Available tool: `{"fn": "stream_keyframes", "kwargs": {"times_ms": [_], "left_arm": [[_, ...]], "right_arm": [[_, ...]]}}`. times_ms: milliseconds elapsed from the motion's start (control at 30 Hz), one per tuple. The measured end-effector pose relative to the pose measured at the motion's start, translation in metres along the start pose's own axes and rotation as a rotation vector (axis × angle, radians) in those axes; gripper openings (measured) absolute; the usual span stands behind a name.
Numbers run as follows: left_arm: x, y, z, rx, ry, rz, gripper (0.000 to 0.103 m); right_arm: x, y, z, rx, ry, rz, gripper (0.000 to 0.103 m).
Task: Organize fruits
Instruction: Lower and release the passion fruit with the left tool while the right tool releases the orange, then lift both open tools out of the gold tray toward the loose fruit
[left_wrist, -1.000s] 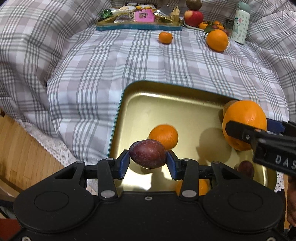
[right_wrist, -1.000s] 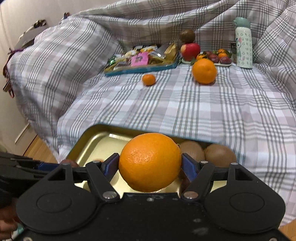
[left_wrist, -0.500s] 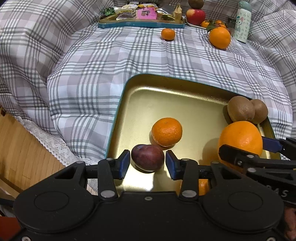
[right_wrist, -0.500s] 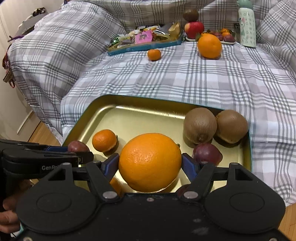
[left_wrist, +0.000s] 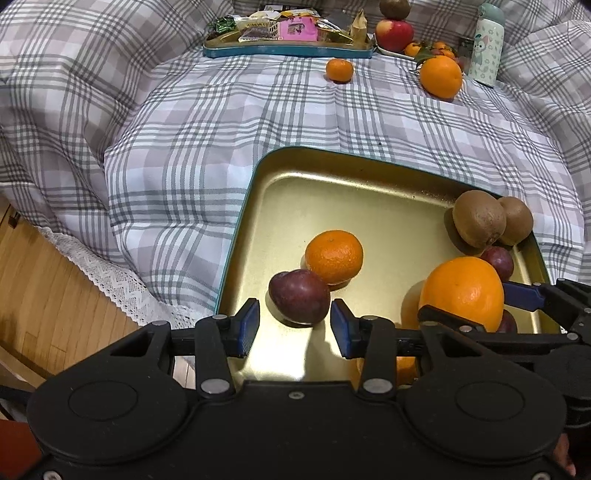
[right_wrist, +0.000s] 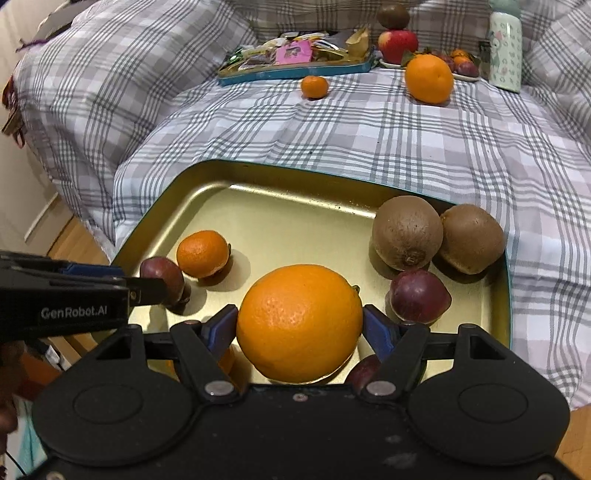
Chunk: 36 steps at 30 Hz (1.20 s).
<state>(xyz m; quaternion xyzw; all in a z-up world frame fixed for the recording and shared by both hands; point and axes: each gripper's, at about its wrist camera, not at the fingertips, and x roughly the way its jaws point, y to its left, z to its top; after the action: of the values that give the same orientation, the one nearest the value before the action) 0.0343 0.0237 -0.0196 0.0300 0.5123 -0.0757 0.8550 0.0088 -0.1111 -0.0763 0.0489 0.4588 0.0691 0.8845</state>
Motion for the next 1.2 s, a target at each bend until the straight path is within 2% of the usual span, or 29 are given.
{"fn": "stream_keyframes", "kwargs": {"times_ms": [167,533,1200], "left_arm": [[-0.003,0.000,-0.002,-0.008,0.004,-0.010,0.050],[-0.009,-0.003,-0.002,-0.007,-0.006,-0.021,0.050],[-0.015,-0.013,-0.003,0.030,-0.021,-0.006,0.049]], "right_arm": [[-0.004,0.003,-0.003,-0.035,0.008,-0.011,0.076],[-0.014,-0.005,-0.011,-0.006,0.014,0.009,0.076],[-0.036,-0.008,-0.015,-0.001,-0.047,0.009,0.074]]}}
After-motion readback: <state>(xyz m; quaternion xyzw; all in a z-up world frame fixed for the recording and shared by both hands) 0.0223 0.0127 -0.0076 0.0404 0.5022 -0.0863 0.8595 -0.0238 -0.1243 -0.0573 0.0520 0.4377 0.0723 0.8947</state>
